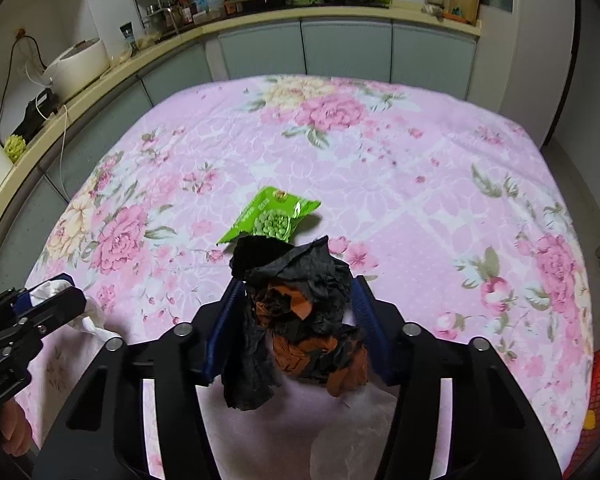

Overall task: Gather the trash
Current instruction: 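Grasp the white tissue with the left tool while the right tool grasps the black-and-orange bag, then carry both items over the red wastebasket and open both tools to drop them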

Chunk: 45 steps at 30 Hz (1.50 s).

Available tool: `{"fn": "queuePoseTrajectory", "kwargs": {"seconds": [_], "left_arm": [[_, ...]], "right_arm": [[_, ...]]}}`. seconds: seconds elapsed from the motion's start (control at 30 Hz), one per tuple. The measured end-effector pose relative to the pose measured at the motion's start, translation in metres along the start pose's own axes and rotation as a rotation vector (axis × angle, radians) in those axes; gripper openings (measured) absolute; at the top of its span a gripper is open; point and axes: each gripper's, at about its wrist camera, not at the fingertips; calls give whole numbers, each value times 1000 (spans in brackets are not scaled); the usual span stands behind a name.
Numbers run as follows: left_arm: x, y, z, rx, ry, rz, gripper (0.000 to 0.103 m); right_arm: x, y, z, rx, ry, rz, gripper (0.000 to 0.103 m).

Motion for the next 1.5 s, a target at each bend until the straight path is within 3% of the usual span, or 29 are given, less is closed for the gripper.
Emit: {"fn": "queuePoseTrajectory", "kwargs": {"seconds": [0.7,1.5], "left_arm": [[18,43,46,-38,-90,124,34],[25,47,158,-203,-286,163,34]], "right_arm": [[0,130,29,-51,-68,272,50],[-38,206,101,-272,-215,363,50]]}}
Point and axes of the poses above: each gripper's, at about its wrist camera, not at the fingertips, and y roughly against the way its jaws point, z to its right, x to its top, and after that the axes turned 10 degrees about y, right-handed
